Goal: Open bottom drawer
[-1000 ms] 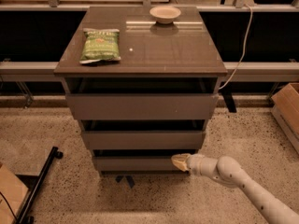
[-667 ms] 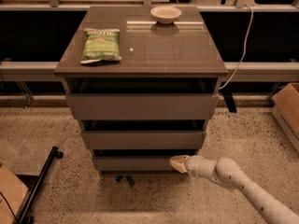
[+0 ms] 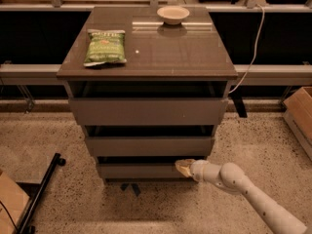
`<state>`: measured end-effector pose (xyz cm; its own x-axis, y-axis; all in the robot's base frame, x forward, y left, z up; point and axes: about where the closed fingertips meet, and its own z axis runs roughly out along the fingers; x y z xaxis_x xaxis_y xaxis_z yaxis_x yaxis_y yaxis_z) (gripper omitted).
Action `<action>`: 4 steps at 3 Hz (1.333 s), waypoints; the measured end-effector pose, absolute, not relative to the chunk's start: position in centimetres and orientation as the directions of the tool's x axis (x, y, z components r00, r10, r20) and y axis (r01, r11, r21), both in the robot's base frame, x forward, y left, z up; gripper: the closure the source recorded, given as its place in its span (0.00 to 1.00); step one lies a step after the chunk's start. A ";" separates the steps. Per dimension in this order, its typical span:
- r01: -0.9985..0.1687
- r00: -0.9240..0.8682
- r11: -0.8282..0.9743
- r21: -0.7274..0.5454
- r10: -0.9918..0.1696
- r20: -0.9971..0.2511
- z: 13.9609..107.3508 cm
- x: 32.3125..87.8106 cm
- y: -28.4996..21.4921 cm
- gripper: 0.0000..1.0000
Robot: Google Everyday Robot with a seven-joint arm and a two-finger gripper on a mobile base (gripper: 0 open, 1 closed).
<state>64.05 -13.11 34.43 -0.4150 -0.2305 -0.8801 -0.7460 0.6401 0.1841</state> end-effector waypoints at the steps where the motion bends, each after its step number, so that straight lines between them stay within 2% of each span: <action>1: -0.710 -0.428 0.677 0.193 -0.198 -0.882 32.5 67.4 -13.9 0.14; 2: -0.678 -0.450 0.708 0.201 -0.183 -0.874 31.3 68.8 -15.0 0.00; 4: -0.678 -0.450 0.707 0.201 -0.183 -0.874 31.3 68.3 -14.7 0.00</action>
Offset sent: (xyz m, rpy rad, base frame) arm 0.0790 -0.0498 -0.0574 -0.0071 0.0484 -0.1967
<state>68.26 -14.73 31.27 -0.4500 -0.1831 -0.8740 -0.6776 0.7075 0.2007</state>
